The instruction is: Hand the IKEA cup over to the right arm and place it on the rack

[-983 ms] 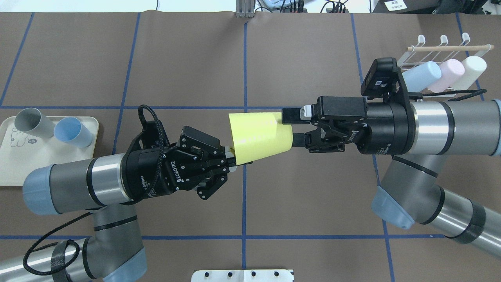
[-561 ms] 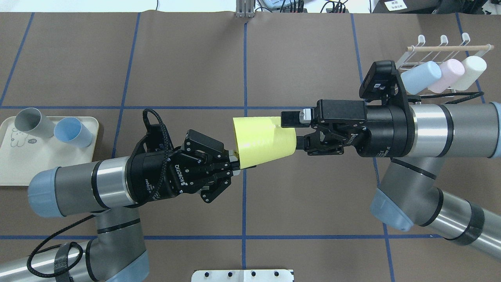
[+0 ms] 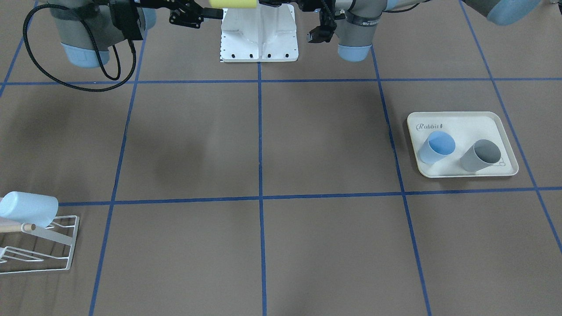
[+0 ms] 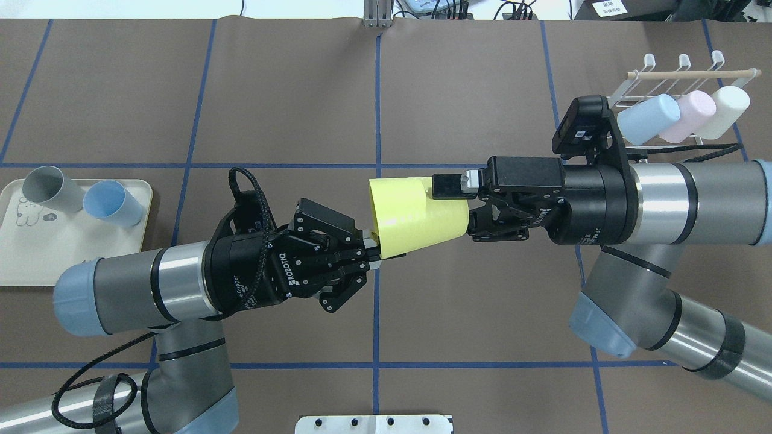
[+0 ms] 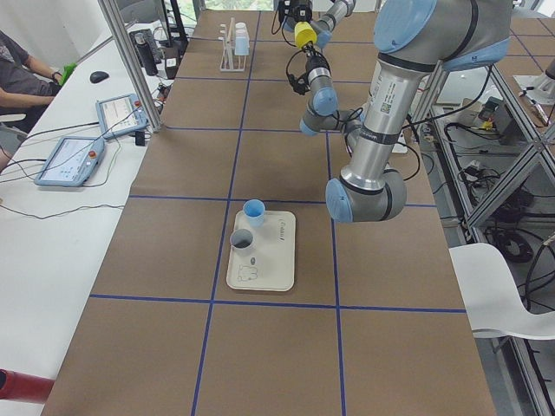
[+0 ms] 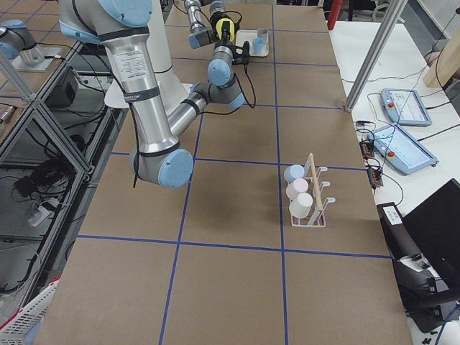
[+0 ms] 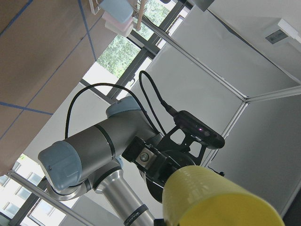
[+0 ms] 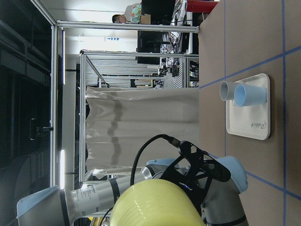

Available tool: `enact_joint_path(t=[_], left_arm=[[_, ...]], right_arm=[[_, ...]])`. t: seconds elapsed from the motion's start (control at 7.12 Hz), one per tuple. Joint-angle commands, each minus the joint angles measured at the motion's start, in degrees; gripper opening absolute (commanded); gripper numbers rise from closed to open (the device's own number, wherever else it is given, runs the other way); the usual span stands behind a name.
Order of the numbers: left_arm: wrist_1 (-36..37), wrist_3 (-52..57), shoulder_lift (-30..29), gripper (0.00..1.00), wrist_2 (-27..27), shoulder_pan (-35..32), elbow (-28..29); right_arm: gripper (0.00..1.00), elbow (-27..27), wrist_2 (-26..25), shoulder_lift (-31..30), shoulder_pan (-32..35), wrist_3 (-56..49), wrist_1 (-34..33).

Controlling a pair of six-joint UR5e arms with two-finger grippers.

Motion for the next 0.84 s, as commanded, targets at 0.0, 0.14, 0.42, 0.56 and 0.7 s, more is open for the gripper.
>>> enact_joint_path(t=[0.0,0.14,0.42,0.56,0.7], left_arm=[[0.00,0.00,-0.29,0.00,0.01,0.00,0.63],[0.00,0.09,-0.29,0.00,0.01,0.00,0.64],[0.18,0.27,-0.11,0.22,0.10,0.00,0.72],[0.18,0.27,-0.11,0.40,0.45,0.00,0.98],[0.44,0.27,-0.11,0.82,0.45,0.00,0.90]], right_arm=[[0.89,0.03,-0.01,0.00,-0.14,0.00,0.07],[0.77,0.12,-0.01,0.00,-0.05,0.00,0.07],[0.44,0.21,-0.01,-0.09,0.04,0.00,0.07],[0.35,0.21,-0.01,-0.09,0.04,0.00,0.07],[0.31,0.21,-0.01,-0.18,0.04,0.00,0.07]])
